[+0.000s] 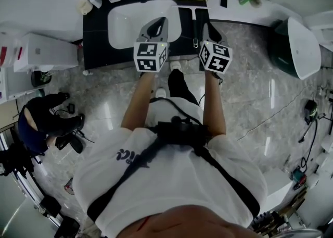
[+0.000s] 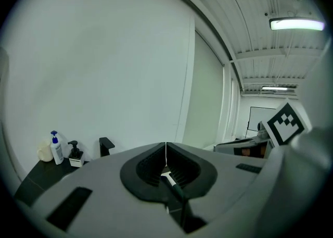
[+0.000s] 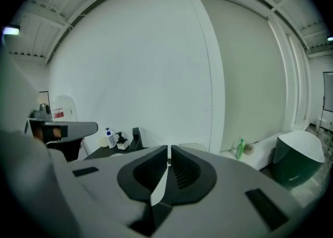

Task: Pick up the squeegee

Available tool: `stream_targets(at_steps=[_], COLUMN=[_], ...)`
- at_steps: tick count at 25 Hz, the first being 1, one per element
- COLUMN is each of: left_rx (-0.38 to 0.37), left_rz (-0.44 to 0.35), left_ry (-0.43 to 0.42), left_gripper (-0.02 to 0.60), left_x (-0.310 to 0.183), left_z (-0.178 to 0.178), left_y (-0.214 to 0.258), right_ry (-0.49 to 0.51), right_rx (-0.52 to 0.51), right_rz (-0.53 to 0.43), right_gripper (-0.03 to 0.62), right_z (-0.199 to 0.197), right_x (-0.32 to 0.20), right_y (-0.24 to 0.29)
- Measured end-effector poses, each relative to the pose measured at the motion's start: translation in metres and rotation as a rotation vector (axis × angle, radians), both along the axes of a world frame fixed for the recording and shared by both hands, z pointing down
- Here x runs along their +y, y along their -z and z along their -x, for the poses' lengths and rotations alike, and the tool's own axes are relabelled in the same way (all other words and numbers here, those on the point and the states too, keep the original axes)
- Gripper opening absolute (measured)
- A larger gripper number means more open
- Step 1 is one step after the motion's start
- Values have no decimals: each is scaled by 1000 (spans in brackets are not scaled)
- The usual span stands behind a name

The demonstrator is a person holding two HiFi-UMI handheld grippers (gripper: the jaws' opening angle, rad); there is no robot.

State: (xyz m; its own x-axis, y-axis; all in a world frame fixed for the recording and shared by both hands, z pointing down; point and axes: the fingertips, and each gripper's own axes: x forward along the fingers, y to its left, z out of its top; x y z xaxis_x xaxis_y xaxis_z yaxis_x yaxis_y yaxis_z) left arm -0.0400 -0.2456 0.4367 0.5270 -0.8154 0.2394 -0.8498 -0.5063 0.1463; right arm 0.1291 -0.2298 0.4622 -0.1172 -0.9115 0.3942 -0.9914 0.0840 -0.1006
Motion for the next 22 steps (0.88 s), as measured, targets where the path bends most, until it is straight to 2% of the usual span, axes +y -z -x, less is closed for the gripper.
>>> stream_targets(at_steps=[7,8,10,15,17,20,22], left_rx=[-42,-52,-66,-87,-94,-102,-106], left_rz=[83,99,124,177,203,247,269], left_ry=[-25,-26,-26,-16,-11,-5,-1], left_gripper=[12,12,12,12,12,12,12], left_x=[-41,-46,-57,-79,-88,-99,-107], left_z=[-36,-39,-46,-52,-51,-51,-52], left_y=[-37,-44,-56,-83,-94,-110,-120], right_ry=[88,104,132,141,123,78,63], right_rx=[28,30,22,0,-45,-142,-154], right_rz=[196,228,280,359,369,370,383], right_gripper=[11,27,122,223,249,346,375], right_z=[-8,-7,-6,-8,-10,-14,-17], right_x=[-37,-42,-52,-77,-88,-104,-113], right_y=[-64,-74,-92,-129,-140,-154,-164])
